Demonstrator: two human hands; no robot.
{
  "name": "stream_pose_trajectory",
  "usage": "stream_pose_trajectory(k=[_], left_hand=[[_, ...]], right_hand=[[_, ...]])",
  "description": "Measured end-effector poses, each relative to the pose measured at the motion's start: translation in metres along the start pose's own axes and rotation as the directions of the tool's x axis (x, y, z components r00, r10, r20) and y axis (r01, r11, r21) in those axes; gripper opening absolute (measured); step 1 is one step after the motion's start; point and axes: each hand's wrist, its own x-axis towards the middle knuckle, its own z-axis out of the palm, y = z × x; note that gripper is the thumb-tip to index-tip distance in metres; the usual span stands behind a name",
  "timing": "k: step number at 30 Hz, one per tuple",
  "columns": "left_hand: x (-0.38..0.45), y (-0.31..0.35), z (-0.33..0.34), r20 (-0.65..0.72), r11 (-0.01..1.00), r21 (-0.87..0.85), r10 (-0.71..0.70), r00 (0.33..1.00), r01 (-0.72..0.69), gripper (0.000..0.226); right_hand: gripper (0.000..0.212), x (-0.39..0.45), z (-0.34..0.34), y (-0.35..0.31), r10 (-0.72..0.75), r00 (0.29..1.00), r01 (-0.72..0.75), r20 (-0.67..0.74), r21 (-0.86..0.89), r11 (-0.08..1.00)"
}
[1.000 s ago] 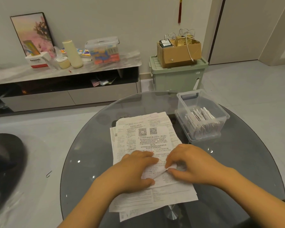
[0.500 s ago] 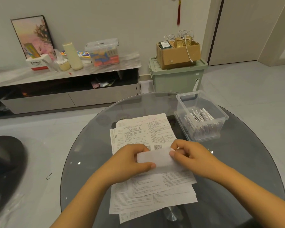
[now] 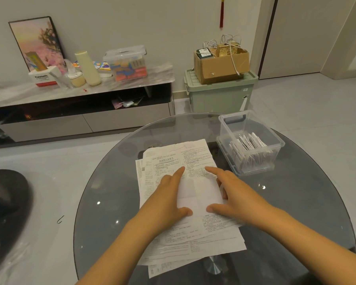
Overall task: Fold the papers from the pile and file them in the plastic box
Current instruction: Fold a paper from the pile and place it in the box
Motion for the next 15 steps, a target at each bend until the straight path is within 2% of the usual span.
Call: stream_pose_trajectory(k=[4,6,8,10,11,15], left_hand=[[0.001,-0.008,0.000,-0.031,0.997,0.075,-0.013,0.999,0.015,0.102],[0.002,-0.010,0.000,-0.069,0.992,0.124,0.016,0.997,-0.007,0.096],[0.002,-0.008,-0.001,-0.086,0.980,0.185,0.087,0.993,-0.070,0.077],[0.000,-0.005,-0.001,-0.051,0.964,0.228,0.153,0.987,-0.138,0.056],[-0.001,-0.005,0.000,-0.021,0.961,0.230,0.163,0.986,-0.154,0.048],[-0.003,-0.006,0.003,0.067,0.954,0.251,0.150,0.986,-0.162,0.049]], right_hand=[[0.099,-0.001,-0.004,0.005,-0.048,0.999,0.048,-0.003,-0.125,0.991],[0.089,-0.002,-0.008,0.003,-0.111,0.994,0.109,-0.003,-0.190,0.976],[0.067,-0.003,-0.010,0.001,-0.186,0.982,0.187,0.030,-0.277,0.943],[0.050,-0.003,-0.011,0.002,-0.244,0.966,0.260,0.091,-0.324,0.910],[0.048,-0.002,-0.010,0.002,-0.256,0.960,0.280,0.116,-0.317,0.906],[0.050,-0.002,-0.010,0.005,-0.265,0.951,0.304,0.158,-0.321,0.897]])
